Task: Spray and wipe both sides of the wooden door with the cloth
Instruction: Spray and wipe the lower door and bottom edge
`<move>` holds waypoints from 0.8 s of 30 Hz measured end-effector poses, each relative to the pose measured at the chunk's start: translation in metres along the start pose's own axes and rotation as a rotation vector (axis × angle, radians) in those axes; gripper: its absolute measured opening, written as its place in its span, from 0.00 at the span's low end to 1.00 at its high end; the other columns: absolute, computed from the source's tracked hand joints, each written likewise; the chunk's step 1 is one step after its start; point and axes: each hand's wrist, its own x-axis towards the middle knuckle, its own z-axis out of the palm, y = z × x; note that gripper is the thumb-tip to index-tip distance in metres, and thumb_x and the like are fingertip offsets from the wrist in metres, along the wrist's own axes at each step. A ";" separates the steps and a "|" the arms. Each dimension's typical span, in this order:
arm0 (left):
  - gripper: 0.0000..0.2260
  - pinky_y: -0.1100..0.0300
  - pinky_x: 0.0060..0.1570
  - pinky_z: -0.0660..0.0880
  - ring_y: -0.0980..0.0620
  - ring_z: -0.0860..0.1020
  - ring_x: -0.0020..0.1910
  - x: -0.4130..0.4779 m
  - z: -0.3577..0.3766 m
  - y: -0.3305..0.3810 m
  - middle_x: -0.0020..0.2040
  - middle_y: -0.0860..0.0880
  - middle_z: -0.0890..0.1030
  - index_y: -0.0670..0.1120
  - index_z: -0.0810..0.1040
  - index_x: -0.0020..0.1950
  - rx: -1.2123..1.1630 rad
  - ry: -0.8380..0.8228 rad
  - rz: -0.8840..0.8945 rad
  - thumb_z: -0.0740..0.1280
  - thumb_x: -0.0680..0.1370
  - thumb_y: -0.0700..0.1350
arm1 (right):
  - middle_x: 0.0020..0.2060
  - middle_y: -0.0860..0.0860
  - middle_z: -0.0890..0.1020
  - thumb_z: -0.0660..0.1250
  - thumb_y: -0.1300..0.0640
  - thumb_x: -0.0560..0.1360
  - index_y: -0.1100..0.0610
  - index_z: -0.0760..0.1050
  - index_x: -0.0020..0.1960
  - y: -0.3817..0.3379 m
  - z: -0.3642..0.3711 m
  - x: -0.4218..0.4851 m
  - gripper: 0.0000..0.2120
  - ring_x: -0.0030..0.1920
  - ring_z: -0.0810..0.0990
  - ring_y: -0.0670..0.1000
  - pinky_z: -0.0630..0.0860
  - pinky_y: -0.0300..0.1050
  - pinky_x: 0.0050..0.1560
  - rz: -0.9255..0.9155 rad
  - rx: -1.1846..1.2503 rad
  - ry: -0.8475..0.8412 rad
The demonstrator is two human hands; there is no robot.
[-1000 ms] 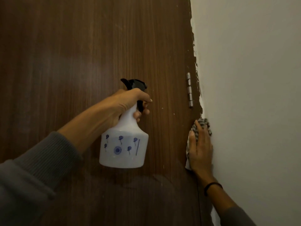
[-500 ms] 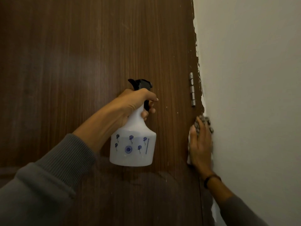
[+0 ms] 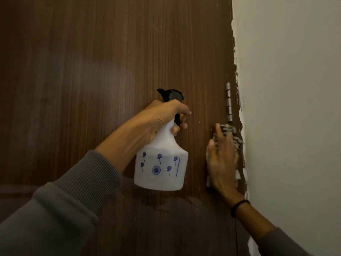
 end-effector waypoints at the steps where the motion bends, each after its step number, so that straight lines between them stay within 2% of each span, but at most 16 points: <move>1: 0.08 0.65 0.22 0.70 0.56 0.70 0.20 -0.001 0.000 -0.001 0.37 0.44 0.83 0.42 0.77 0.40 0.003 0.001 -0.001 0.72 0.77 0.44 | 0.82 0.43 0.50 0.49 0.39 0.82 0.32 0.48 0.79 -0.009 0.002 -0.010 0.27 0.80 0.44 0.42 0.42 0.59 0.78 -0.089 -0.005 -0.091; 3: 0.08 0.65 0.23 0.71 0.56 0.71 0.20 -0.001 0.000 -0.002 0.37 0.44 0.84 0.43 0.78 0.41 0.006 0.012 0.008 0.72 0.76 0.45 | 0.81 0.36 0.45 0.52 0.39 0.81 0.29 0.42 0.78 -0.008 0.000 -0.024 0.29 0.80 0.43 0.40 0.41 0.54 0.76 -0.265 -0.012 -0.233; 4: 0.08 0.65 0.23 0.71 0.55 0.70 0.20 -0.002 0.000 -0.002 0.37 0.44 0.84 0.42 0.78 0.40 0.003 0.020 0.010 0.72 0.76 0.45 | 0.81 0.36 0.46 0.54 0.38 0.80 0.28 0.42 0.78 0.002 -0.004 -0.025 0.31 0.81 0.48 0.42 0.47 0.53 0.76 -0.274 -0.004 -0.249; 6: 0.08 0.66 0.22 0.70 0.56 0.70 0.20 -0.004 0.001 0.000 0.36 0.44 0.83 0.42 0.78 0.40 -0.001 0.028 0.013 0.72 0.77 0.44 | 0.80 0.44 0.56 0.57 0.35 0.77 0.28 0.45 0.77 0.025 -0.013 -0.018 0.32 0.77 0.61 0.51 0.62 0.55 0.72 -0.085 0.054 -0.154; 7: 0.08 0.66 0.22 0.70 0.56 0.70 0.20 -0.006 0.002 0.001 0.36 0.44 0.83 0.42 0.78 0.41 0.004 0.031 0.013 0.71 0.77 0.44 | 0.80 0.48 0.58 0.56 0.33 0.76 0.28 0.47 0.76 0.035 -0.017 -0.013 0.31 0.77 0.62 0.54 0.64 0.58 0.72 0.048 0.067 -0.092; 9: 0.08 0.65 0.22 0.70 0.56 0.70 0.20 -0.010 0.003 0.001 0.36 0.44 0.83 0.42 0.77 0.41 0.005 0.030 0.014 0.71 0.78 0.43 | 0.82 0.48 0.54 0.51 0.32 0.77 0.34 0.48 0.79 0.048 -0.019 -0.005 0.32 0.81 0.53 0.53 0.55 0.65 0.78 0.149 -0.004 -0.039; 11: 0.08 0.65 0.22 0.70 0.56 0.70 0.20 -0.011 0.004 0.002 0.36 0.44 0.82 0.42 0.77 0.41 -0.002 0.020 0.017 0.71 0.78 0.43 | 0.82 0.47 0.51 0.48 0.33 0.78 0.41 0.48 0.81 0.045 -0.015 -0.001 0.34 0.82 0.45 0.48 0.45 0.63 0.80 0.161 -0.018 -0.022; 12: 0.08 0.65 0.22 0.70 0.56 0.70 0.19 -0.011 0.003 0.001 0.36 0.44 0.82 0.42 0.77 0.41 -0.010 0.020 0.020 0.71 0.78 0.43 | 0.82 0.46 0.50 0.47 0.33 0.78 0.42 0.48 0.81 0.041 -0.013 0.000 0.34 0.81 0.43 0.47 0.43 0.61 0.80 0.171 -0.013 -0.025; 15: 0.08 0.66 0.22 0.69 0.57 0.70 0.19 -0.011 0.003 0.000 0.35 0.45 0.82 0.42 0.77 0.41 -0.025 0.017 0.028 0.71 0.78 0.43 | 0.81 0.43 0.45 0.43 0.32 0.81 0.41 0.47 0.81 0.029 -0.007 -0.010 0.31 0.81 0.42 0.46 0.43 0.57 0.80 0.011 -0.141 -0.088; 18: 0.07 0.66 0.23 0.70 0.56 0.70 0.20 -0.010 0.002 -0.001 0.37 0.45 0.82 0.42 0.78 0.42 -0.010 0.019 0.030 0.71 0.78 0.43 | 0.81 0.36 0.42 0.46 0.32 0.80 0.27 0.46 0.77 0.016 -0.002 -0.036 0.26 0.80 0.39 0.40 0.43 0.55 0.77 -0.140 -0.153 -0.232; 20: 0.08 0.66 0.23 0.70 0.56 0.70 0.20 -0.009 0.002 -0.001 0.37 0.45 0.82 0.42 0.78 0.42 -0.005 0.015 0.033 0.71 0.78 0.44 | 0.80 0.33 0.41 0.47 0.31 0.78 0.24 0.43 0.75 0.023 -0.006 -0.046 0.27 0.80 0.39 0.39 0.43 0.55 0.76 -0.269 -0.186 -0.306; 22: 0.08 0.66 0.23 0.70 0.56 0.70 0.20 -0.008 0.002 -0.001 0.36 0.45 0.82 0.42 0.77 0.41 -0.005 0.014 0.033 0.70 0.78 0.43 | 0.80 0.34 0.47 0.49 0.29 0.77 0.25 0.47 0.76 0.037 -0.010 -0.044 0.28 0.81 0.45 0.43 0.49 0.61 0.78 -0.198 -0.125 -0.194; 24: 0.08 0.66 0.22 0.69 0.56 0.70 0.19 -0.006 0.002 -0.001 0.36 0.45 0.81 0.42 0.77 0.40 -0.010 0.015 0.026 0.70 0.78 0.43 | 0.82 0.43 0.53 0.48 0.29 0.76 0.29 0.51 0.76 0.042 -0.006 -0.035 0.29 0.81 0.50 0.49 0.52 0.67 0.78 0.018 -0.060 -0.029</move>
